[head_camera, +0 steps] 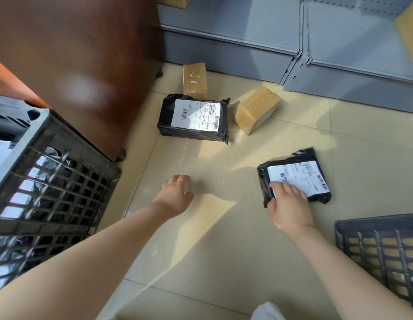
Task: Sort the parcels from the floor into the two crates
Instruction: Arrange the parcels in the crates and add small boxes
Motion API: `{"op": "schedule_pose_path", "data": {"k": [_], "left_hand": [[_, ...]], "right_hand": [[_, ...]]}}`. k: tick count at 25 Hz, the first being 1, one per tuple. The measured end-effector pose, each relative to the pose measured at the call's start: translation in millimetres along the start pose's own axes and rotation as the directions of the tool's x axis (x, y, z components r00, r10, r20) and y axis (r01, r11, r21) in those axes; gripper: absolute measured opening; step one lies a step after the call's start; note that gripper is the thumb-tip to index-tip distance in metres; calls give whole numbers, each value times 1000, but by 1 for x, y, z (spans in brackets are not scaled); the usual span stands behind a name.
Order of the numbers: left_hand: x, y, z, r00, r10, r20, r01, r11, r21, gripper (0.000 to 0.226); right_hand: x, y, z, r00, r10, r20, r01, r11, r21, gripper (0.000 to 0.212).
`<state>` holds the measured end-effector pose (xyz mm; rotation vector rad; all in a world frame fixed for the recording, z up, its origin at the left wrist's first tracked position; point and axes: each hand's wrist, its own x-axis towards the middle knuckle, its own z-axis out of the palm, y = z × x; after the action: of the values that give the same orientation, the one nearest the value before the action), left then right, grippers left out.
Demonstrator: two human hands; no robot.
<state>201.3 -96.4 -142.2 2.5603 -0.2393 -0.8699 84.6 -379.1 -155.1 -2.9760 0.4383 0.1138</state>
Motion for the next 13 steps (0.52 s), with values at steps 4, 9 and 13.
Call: {"op": "schedule_pose_path", "data": {"k": [4,9,13], "left_hand": [[-1,-1,1,1000,0,2,0,1000,-11,52],[-1,4,1,998,-22,51,28,993,-117,54],[-11,14,11,974,7,226,75,933,-352,62]], "right_hand": [[16,-1,-2,938,256,232,-264,964,5,67],[5,-9,14,976,-13,217,-26,984,178,56],[-5,-22,19,924,-335,184,254,898,360,37]]}}
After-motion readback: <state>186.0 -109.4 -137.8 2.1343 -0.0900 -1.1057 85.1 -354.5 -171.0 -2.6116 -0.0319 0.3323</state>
